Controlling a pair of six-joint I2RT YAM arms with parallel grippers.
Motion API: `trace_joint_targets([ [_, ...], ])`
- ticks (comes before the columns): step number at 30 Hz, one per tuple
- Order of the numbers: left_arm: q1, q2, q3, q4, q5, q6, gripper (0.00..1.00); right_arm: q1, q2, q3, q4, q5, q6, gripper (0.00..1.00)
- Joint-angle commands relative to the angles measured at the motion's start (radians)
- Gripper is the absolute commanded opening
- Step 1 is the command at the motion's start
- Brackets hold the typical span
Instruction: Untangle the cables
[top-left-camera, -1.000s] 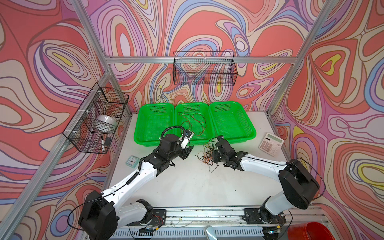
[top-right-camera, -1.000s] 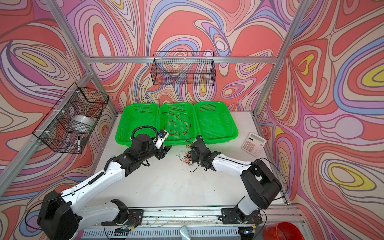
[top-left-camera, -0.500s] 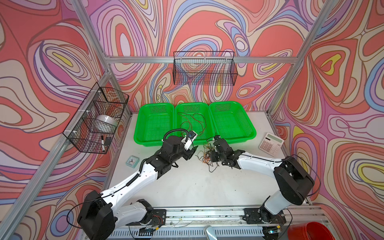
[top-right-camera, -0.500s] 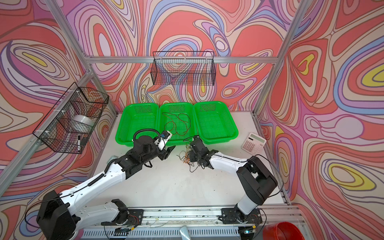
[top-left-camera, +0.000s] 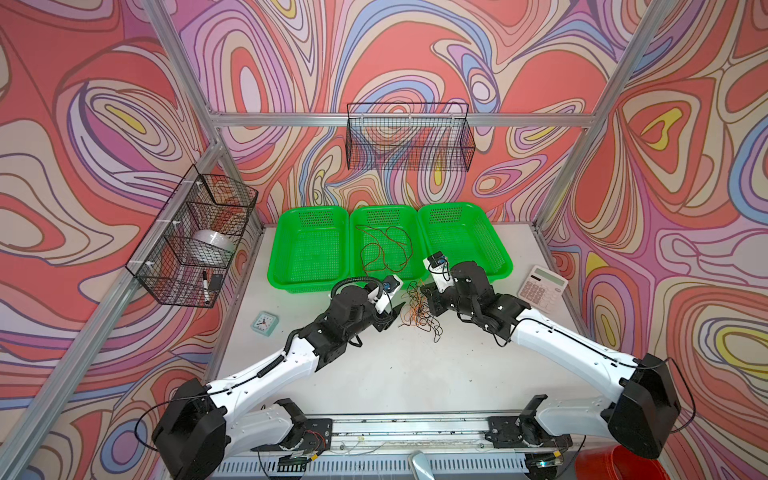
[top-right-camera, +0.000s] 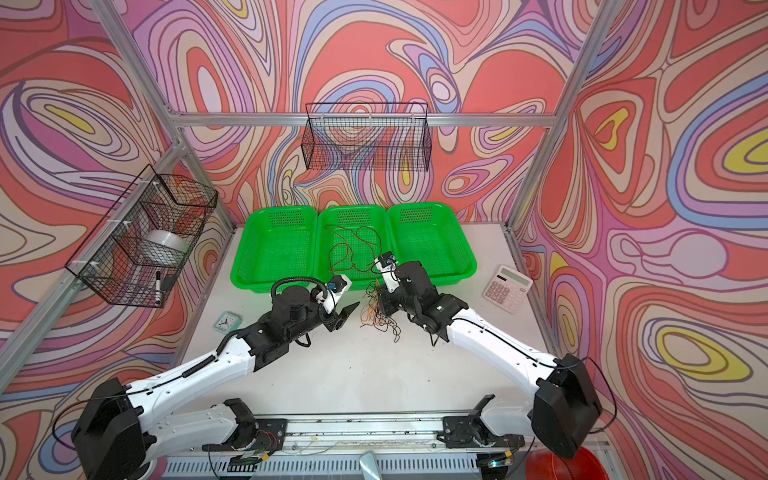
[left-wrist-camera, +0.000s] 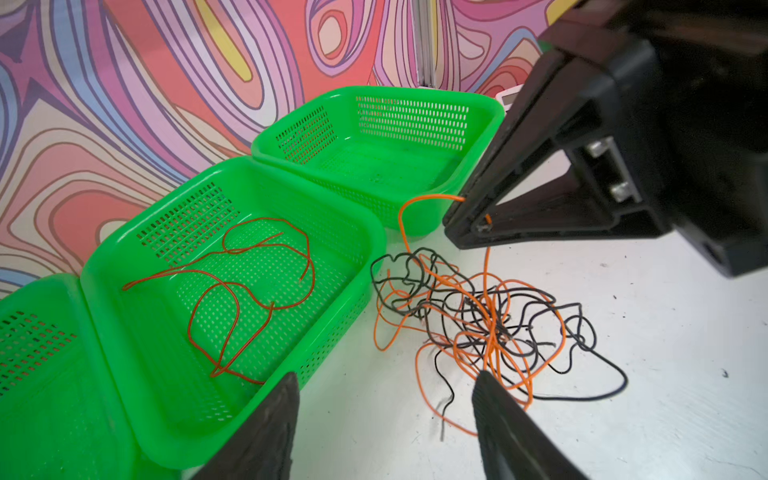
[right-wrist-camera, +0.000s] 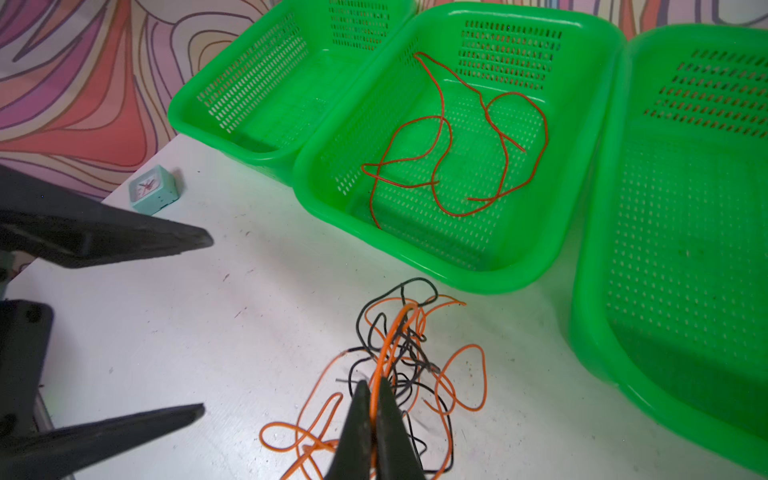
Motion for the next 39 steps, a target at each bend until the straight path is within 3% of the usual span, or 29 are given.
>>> trace_joint_targets([
  [1, -0.018, -0.006, -0.025, 0.112, 0.002, -0.014, 0.69, 0.0, -0.039, 0.004, -0.056, -0.099, -0.115, 0.0],
  [12, -0.059, 0.081, -0.022, 0.222, -0.031, -0.064, 0.7, 0.0, -0.104, -0.036, -0.004, -0.232, -0.142, 0.0],
  [23, -0.084, 0.266, -0.019, 0.429, -0.195, -0.163, 0.71, 0.0, -0.145, -0.049, 0.065, -0.296, -0.108, 0.0],
  [32, -0.085, 0.411, -0.136, 0.602, -0.219, -0.196, 0.72, 0.0, -0.237, -0.016, 0.104, -0.198, -0.135, 0.0],
  [39, -0.084, 0.436, -0.224, 0.665, -0.213, -0.212, 0.72, 0.0, -0.251, 0.058, 0.021, -0.088, -0.209, 0.0],
])
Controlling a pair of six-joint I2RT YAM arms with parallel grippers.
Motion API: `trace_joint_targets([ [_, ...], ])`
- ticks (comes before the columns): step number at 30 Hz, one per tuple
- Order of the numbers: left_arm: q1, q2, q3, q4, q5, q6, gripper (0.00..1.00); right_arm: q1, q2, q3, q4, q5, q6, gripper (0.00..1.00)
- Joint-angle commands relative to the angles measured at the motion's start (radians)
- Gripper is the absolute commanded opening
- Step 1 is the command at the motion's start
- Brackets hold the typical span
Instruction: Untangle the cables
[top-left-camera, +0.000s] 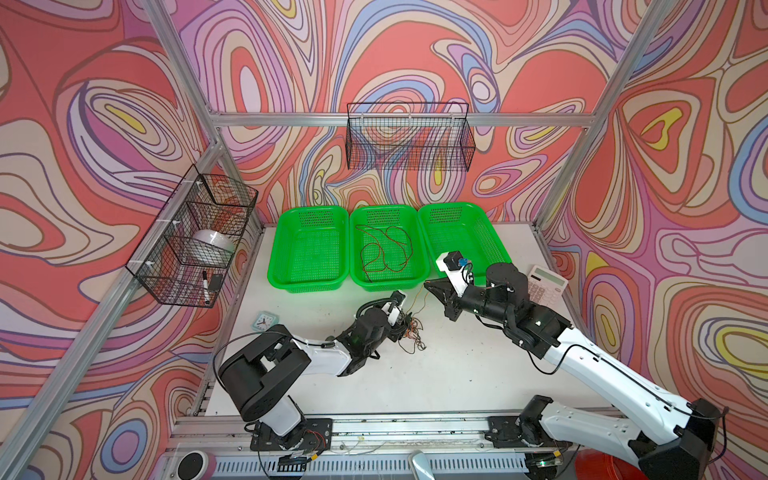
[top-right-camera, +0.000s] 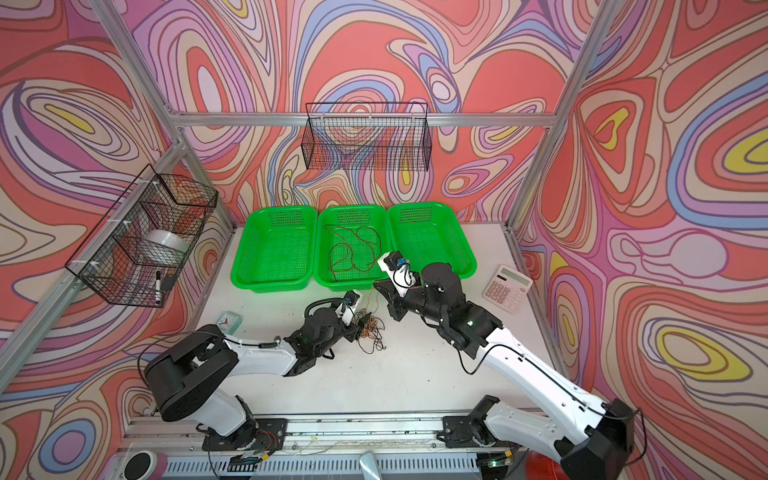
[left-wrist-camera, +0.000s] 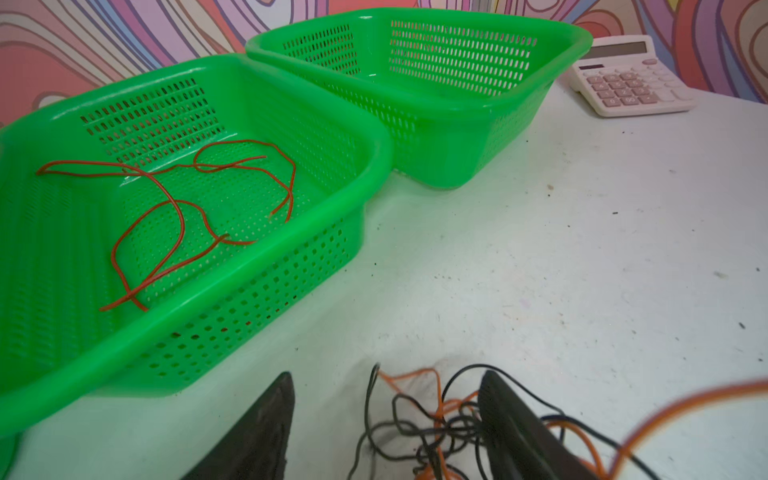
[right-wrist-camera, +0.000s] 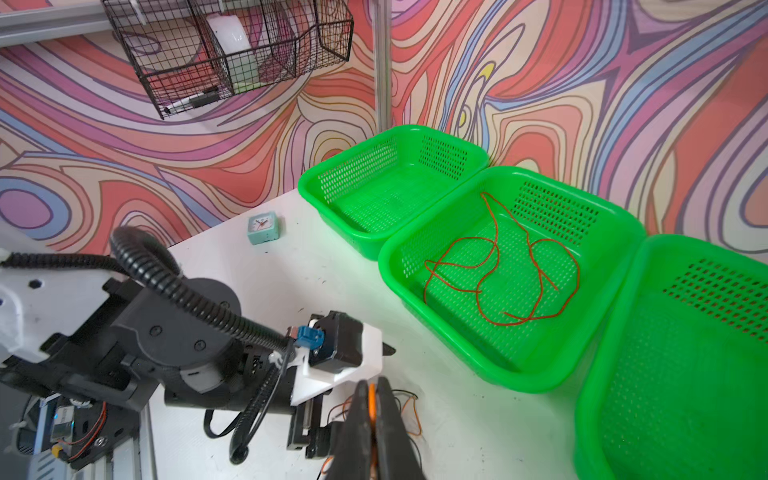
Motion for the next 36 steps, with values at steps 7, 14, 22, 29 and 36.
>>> trace_joint_targets([
  [7, -0.006, -0.107, -0.042, -0.021, 0.073, 0.05, 0.74, -0.002, -0.019, 0.077, -0.004, 0.157, -0.058, 0.0],
  [14, -0.053, -0.295, 0.005, -0.259, 0.039, 0.195, 0.85, -0.002, -0.007, 0.057, 0.017, 0.149, -0.058, 0.0],
  [22, -0.054, -0.445, 0.09, -0.412, 0.063, 0.27, 0.87, -0.002, 0.007, 0.034, 0.013, 0.068, -0.059, 0.0],
  [29, -0.054, -0.37, 0.198, -0.387, 0.293, 0.262, 0.84, -0.002, 0.02, 0.049, 0.012, 0.027, -0.058, 0.0],
  [36, -0.055, -0.218, 0.322, -0.321, 0.292, 0.265, 0.81, -0.002, 0.013, 0.053, 0.025, 0.013, -0.034, 0.0],
])
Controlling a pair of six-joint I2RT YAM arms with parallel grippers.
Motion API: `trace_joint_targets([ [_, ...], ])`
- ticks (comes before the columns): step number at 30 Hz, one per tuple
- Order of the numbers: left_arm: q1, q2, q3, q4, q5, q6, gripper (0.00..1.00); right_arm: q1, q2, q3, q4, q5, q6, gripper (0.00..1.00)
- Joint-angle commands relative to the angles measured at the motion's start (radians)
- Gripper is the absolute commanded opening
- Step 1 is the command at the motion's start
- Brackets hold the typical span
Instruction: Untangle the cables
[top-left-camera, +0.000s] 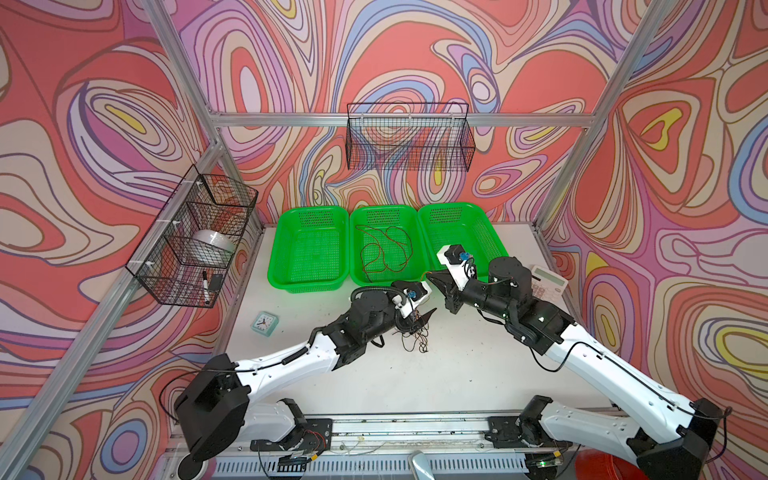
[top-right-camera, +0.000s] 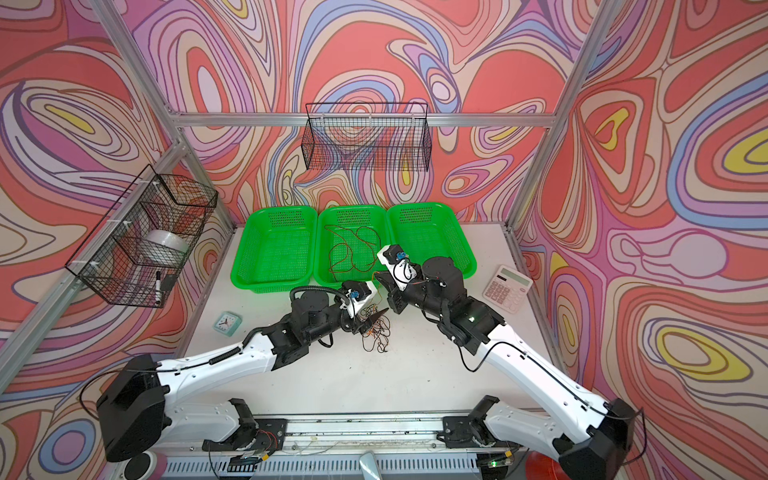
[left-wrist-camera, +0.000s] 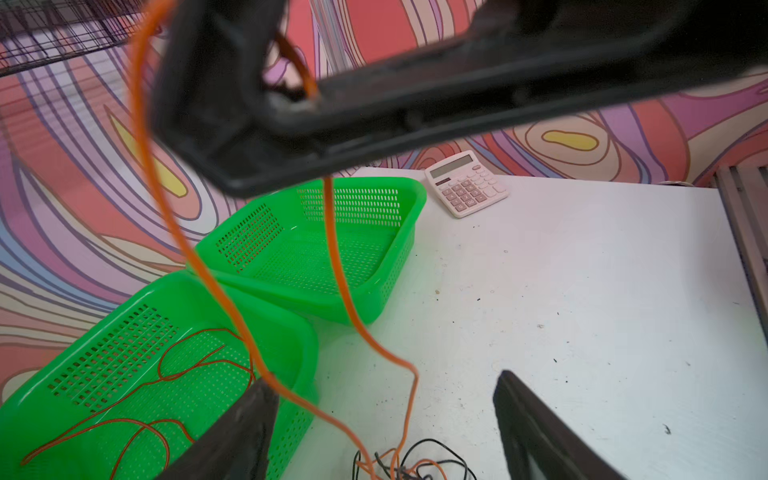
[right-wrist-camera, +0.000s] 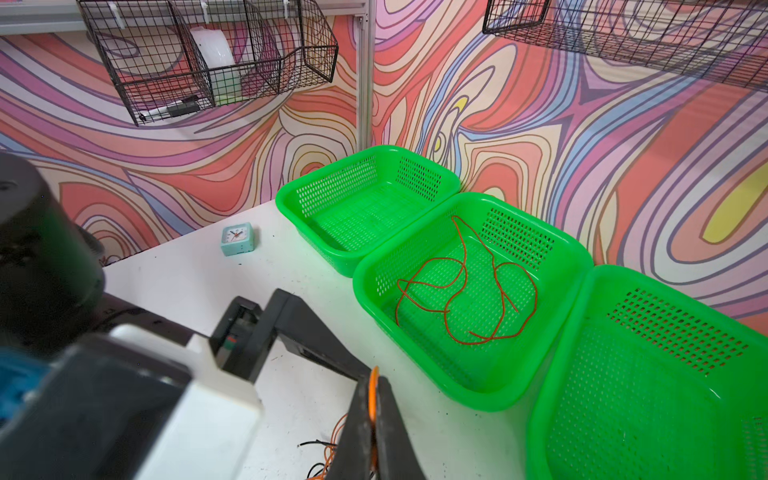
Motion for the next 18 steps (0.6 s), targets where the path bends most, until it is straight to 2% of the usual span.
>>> trace_joint_targets([
  [1, -0.001, 0.047, 0.055, 0.048, 0.015, -0.005, 0.79, -0.002, -0.009, 0.002, 0.036, -0.02, 0.021, 0.0],
  [5, -0.001, 0.069, 0.062, 0.082, 0.003, -0.038, 0.62, -0.002, -0.022, -0.009, 0.041, -0.019, 0.034, 0.0],
  [6, -0.001, 0.069, 0.06, 0.092, 0.011, -0.042, 0.54, -0.002, -0.024, -0.013, 0.042, -0.018, 0.036, 0.0],
  [10, 0.0, 0.067, 0.063, 0.095, 0.032, -0.052, 0.11, -0.002, -0.024, -0.019, 0.055, 0.0, 0.045, 0.0],
  [11, -0.001, 0.065, 0.066, 0.088, 0.038, -0.053, 0.04, -0.002, -0.023, -0.019, 0.059, 0.004, 0.044, 0.0],
  [12, -0.001, 0.061, 0.072, 0.077, 0.05, -0.05, 0.0, -0.002, -0.021, -0.02, 0.062, 0.011, 0.045, 0.0],
  [15, -0.001, 0.048, 0.083, 0.044, 0.068, -0.052, 0.0, -0.002, -0.024, -0.017, 0.058, 0.039, 0.029, 0.02],
  [18, 0.0, 0.027, 0.095, 0.006, 0.072, -0.058, 0.0, -0.002, -0.038, -0.028, 0.06, 0.099, 0.025, 0.27],
])
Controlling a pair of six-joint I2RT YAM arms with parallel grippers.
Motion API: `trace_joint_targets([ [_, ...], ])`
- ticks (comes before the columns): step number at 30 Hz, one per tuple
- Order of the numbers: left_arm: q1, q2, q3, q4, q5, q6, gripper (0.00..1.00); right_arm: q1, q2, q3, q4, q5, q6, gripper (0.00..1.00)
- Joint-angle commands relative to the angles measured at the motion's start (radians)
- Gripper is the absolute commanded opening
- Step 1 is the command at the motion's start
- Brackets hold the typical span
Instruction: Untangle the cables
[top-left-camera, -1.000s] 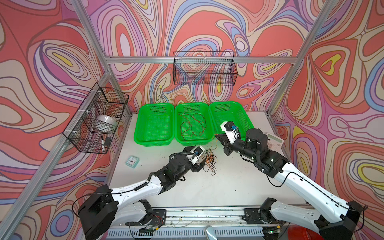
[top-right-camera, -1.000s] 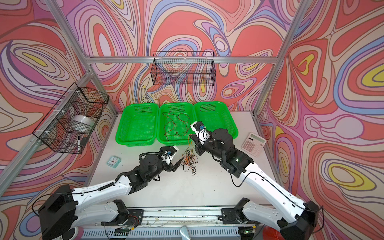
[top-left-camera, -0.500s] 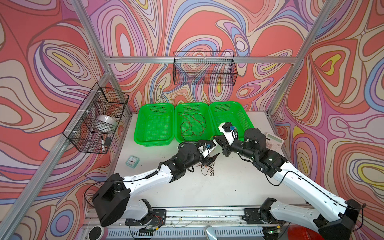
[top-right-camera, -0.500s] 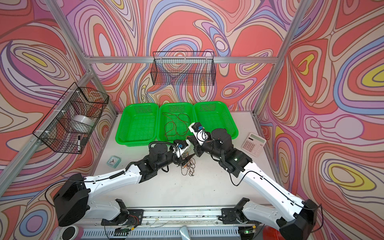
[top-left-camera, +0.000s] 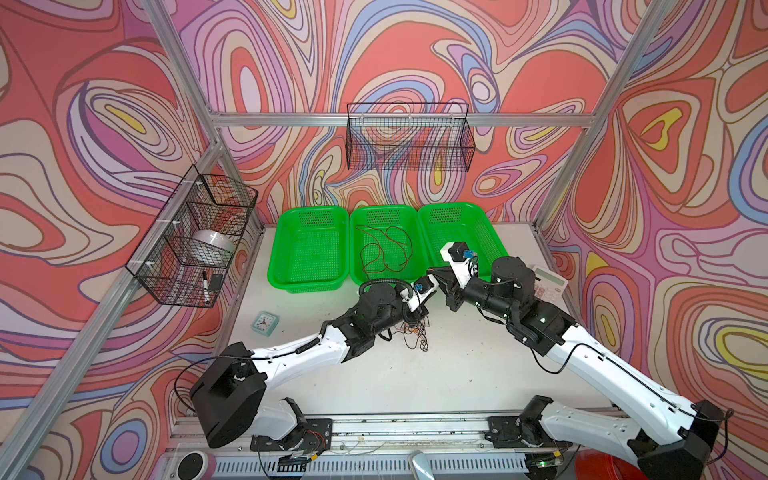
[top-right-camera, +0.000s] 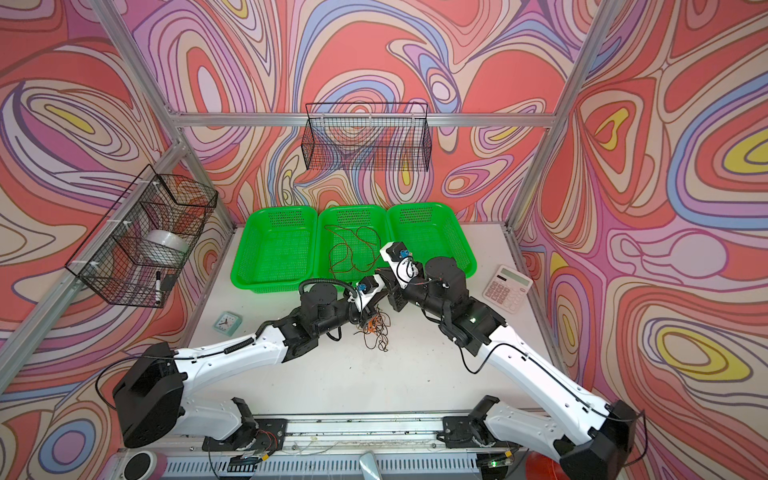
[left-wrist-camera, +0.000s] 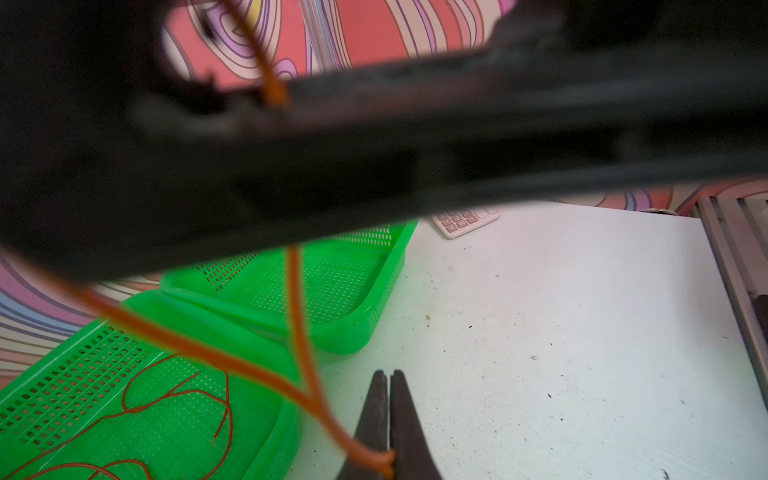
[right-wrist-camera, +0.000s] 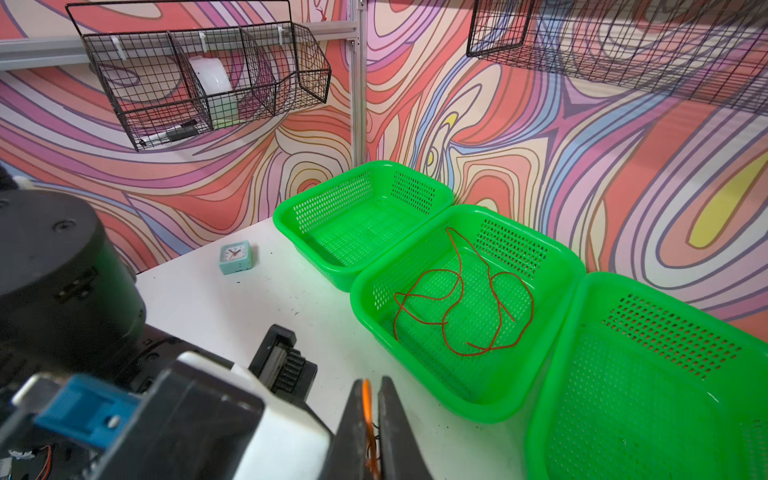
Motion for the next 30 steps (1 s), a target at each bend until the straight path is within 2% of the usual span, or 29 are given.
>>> trace_joint_targets([
  [1, -0.002, -0.04, 0.046, -0.048, 0.026, -0.012, 0.0, 0.0, -0.036, -0.033, 0.027, 0.088, -0.012, 0.34],
  [2, -0.001, -0.049, 0.054, -0.065, 0.019, -0.017, 0.0, 0.0, -0.049, -0.061, 0.051, 0.13, -0.008, 0.41],
  [3, -0.002, -0.057, 0.062, -0.08, 0.012, -0.022, 0.0, -0.002, -0.065, -0.094, 0.079, 0.168, -0.002, 0.54],
  [6, -0.001, -0.077, 0.096, -0.133, 0.006, -0.03, 0.0, -0.009, -0.102, -0.196, 0.145, 0.247, 0.004, 0.76],
  [8, -0.002, -0.089, 0.115, -0.152, 0.015, -0.041, 0.0, -0.009, -0.116, -0.253, 0.16, 0.286, 0.016, 0.82],
  [11, -0.001, -0.096, 0.138, -0.175, 0.027, -0.057, 0.0, -0.008, -0.164, -0.355, 0.223, 0.308, 0.064, 0.84],
  [16, -0.001, -0.106, 0.155, -0.188, 0.039, -0.07, 0.0, -0.01, -0.195, -0.492, 0.312, 0.241, 0.141, 0.84],
  [22, -0.001, -0.101, 0.182, -0.205, 0.073, -0.068, 0.0, -0.008, -0.091, -0.528, 0.459, 0.025, 0.247, 0.82],
  [30, -0.002, -0.107, 0.202, -0.186, 0.141, -0.078, 0.0, -0.007, 0.057, -0.526, 0.532, 0.017, 0.301, 0.78],
])
